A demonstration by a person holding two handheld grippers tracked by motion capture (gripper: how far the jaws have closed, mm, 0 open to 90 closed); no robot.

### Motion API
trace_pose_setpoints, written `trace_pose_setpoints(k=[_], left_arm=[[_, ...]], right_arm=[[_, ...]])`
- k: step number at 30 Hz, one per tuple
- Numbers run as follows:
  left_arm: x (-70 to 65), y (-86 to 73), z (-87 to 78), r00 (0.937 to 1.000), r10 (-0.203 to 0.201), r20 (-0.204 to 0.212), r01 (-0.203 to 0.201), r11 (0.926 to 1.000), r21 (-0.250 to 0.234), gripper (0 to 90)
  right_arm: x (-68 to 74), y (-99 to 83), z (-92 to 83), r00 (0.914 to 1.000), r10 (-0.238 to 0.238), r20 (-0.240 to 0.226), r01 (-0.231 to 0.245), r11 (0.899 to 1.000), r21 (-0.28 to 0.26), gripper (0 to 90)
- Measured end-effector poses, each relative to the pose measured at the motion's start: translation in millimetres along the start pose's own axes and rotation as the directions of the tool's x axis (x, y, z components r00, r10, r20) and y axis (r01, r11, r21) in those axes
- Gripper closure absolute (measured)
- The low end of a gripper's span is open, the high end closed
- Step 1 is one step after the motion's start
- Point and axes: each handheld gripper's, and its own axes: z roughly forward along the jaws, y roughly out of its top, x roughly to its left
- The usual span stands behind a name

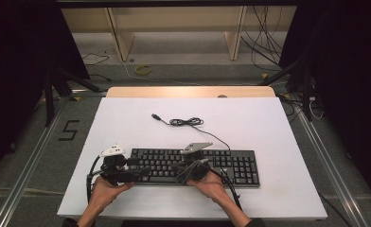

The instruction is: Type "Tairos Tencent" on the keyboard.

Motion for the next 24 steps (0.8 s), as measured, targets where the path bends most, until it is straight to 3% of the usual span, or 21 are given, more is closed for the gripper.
trace_pose_setpoints(k=[14, 24], left_arm=[[1.4, 1.4, 0.3, 1.0, -0.002, -0.005, 0.002, 1.0, 0.0, 27.7], [3.1, 3.5, 1.3, 1.0, -0.001, -0.01, 0.001, 1.0, 0.001, 27.7]], right_arm=[[0.3, 2.5, -9.4, 0.9996, 0.004, -0.029, -0.005, 0.999, -0.032, 47.0], [-0.9, 2.2, -13.7, 0.9998, 0.014, -0.012, -0.015, 0.999, -0.043, 34.9]])
